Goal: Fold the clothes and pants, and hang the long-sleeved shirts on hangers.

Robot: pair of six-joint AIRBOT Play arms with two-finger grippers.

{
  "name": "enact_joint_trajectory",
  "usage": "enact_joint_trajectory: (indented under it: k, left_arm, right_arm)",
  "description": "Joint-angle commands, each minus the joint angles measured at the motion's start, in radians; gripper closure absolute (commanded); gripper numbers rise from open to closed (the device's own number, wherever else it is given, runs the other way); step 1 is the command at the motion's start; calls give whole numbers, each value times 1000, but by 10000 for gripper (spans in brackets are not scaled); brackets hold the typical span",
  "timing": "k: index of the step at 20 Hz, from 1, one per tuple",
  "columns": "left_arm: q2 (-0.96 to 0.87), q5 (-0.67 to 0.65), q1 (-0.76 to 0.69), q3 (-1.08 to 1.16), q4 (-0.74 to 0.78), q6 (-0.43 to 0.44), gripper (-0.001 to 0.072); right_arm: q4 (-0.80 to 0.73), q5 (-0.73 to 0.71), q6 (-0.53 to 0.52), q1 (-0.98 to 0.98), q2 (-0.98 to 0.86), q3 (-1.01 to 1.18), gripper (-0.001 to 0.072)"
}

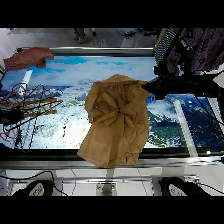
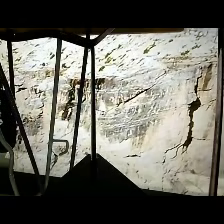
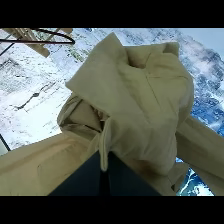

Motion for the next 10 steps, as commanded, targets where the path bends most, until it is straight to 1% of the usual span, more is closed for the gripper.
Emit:
enact_joint_trajectory:
  k: [1, 4, 7, 10]
  left_arm:
    - [50, 25, 4, 100, -135, 39, 685]
    - [138, 4, 4, 185, -299, 199, 685]
    - [240, -82, 4, 198, -354, 367, 685]
    - [312, -93, -25, 192, -356, 615, 684]
  right_arm:
    - [0, -1, 0, 0, 0, 0, 684]
    - [0, 0, 0, 0, 0, 0, 684]
    - [0, 0, 0, 0, 0, 0, 684]
    - [0, 0, 0, 0, 0, 0, 684]
